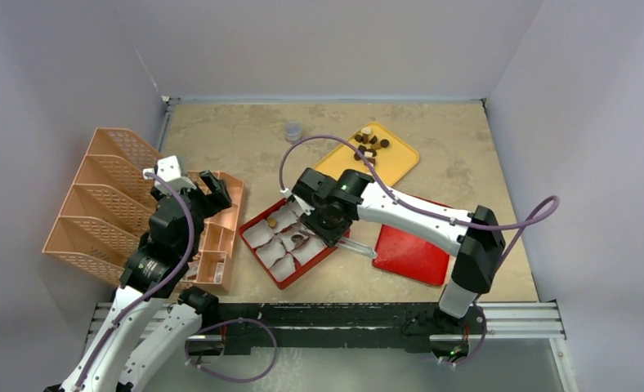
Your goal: Pack the chocolate
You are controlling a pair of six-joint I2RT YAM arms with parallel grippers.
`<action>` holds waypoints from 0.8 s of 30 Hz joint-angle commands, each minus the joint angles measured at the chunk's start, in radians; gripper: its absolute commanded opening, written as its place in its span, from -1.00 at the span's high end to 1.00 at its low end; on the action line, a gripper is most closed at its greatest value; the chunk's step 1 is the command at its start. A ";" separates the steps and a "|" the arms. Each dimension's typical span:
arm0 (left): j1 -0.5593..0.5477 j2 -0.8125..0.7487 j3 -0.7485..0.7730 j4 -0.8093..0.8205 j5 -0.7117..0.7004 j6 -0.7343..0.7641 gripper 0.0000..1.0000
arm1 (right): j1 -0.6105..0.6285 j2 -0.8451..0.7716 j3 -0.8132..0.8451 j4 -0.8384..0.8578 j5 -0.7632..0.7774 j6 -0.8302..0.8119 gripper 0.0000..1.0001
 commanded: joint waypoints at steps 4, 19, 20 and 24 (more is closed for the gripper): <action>0.004 0.003 0.010 0.028 -0.003 0.001 -0.54 | -0.058 -0.120 0.059 -0.005 0.052 0.003 0.27; 0.004 0.002 0.010 0.024 0.009 0.001 -0.54 | -0.412 -0.135 -0.038 0.127 0.107 -0.020 0.25; 0.004 0.000 0.009 0.023 0.009 0.001 -0.54 | -0.432 -0.129 -0.044 0.135 0.114 -0.022 0.25; 0.004 -0.002 0.008 0.023 0.010 0.002 -0.54 | -0.502 -0.106 -0.055 0.160 0.102 -0.031 0.23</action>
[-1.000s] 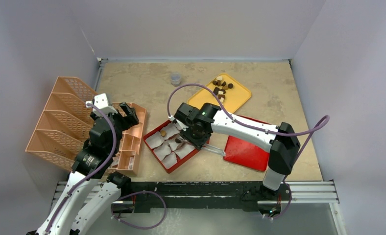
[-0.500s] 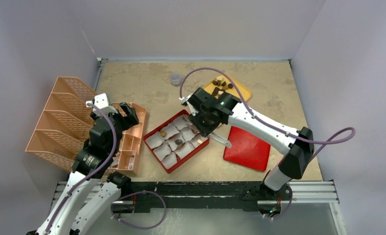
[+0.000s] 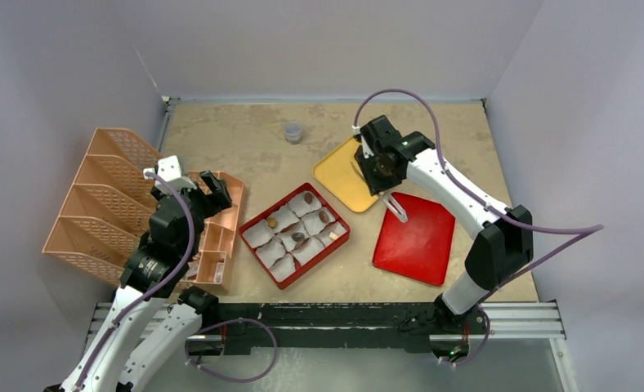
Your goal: Pack the chocolate
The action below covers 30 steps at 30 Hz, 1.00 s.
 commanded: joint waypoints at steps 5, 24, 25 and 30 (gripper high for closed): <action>0.004 -0.006 0.009 0.024 0.007 0.005 -0.54 | -0.101 0.029 -0.023 0.078 -0.015 -0.027 0.21; 0.004 -0.001 0.009 0.028 0.010 0.009 -0.54 | -0.131 0.123 -0.044 0.121 -0.054 0.061 0.10; 0.004 -0.003 0.008 0.028 0.009 0.009 -0.54 | -0.131 0.131 -0.040 0.119 -0.060 0.061 0.10; 0.004 -0.005 0.009 0.026 0.007 0.009 -0.54 | -0.130 0.150 -0.023 0.117 -0.088 0.064 0.10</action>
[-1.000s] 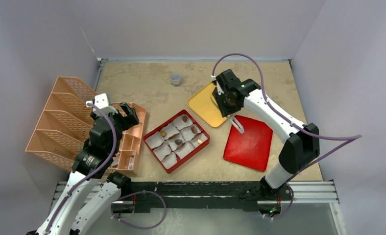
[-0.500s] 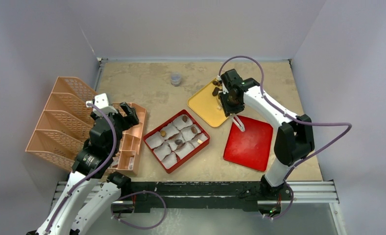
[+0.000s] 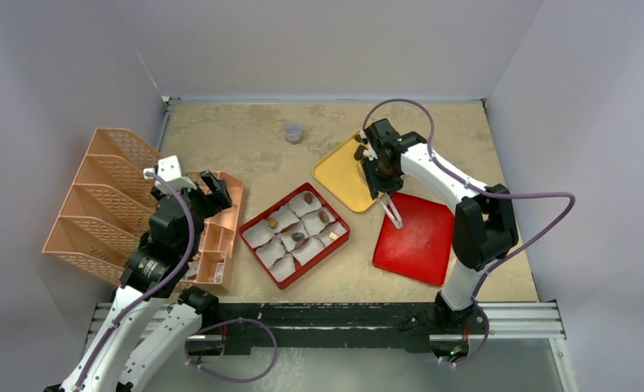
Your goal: Pack the chocolate
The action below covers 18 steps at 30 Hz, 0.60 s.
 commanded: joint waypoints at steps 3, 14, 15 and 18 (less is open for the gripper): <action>0.004 -0.006 0.009 0.028 0.005 0.009 -0.54 | -0.004 0.011 0.037 0.031 -0.078 0.013 0.11; 0.004 -0.006 0.008 0.028 0.006 0.009 -0.54 | -0.005 -0.012 0.050 0.008 -0.065 0.011 0.14; 0.004 -0.006 0.009 0.028 0.006 0.009 -0.54 | -0.006 -0.011 0.049 0.001 -0.049 0.013 0.14; 0.004 -0.008 0.009 0.028 0.006 0.009 -0.54 | -0.004 -0.013 0.041 -0.007 -0.030 0.022 0.14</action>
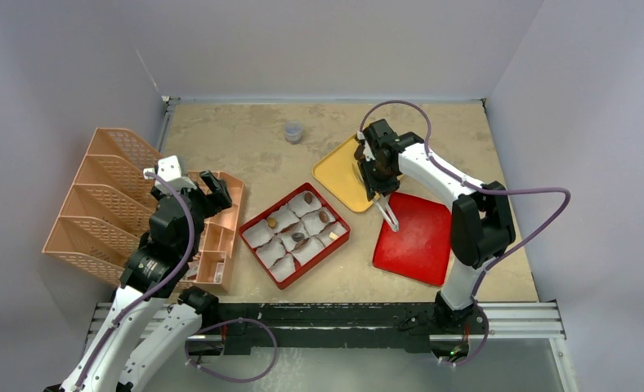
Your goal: Pack the chocolate
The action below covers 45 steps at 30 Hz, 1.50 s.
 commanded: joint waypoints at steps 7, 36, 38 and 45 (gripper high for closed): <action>0.004 -0.007 0.008 0.027 0.006 0.008 -0.54 | -0.005 -0.046 0.032 -0.022 0.069 0.040 0.16; 0.004 -0.005 0.008 0.030 0.006 0.009 -0.54 | 0.054 0.004 0.064 -0.014 -0.004 0.044 0.15; 0.004 -0.006 0.009 0.029 0.007 0.009 -0.54 | 0.066 0.006 0.068 -0.015 0.000 0.046 0.14; 0.004 -0.005 0.008 0.030 0.009 0.009 -0.54 | 0.080 0.009 0.071 -0.047 0.047 0.051 0.12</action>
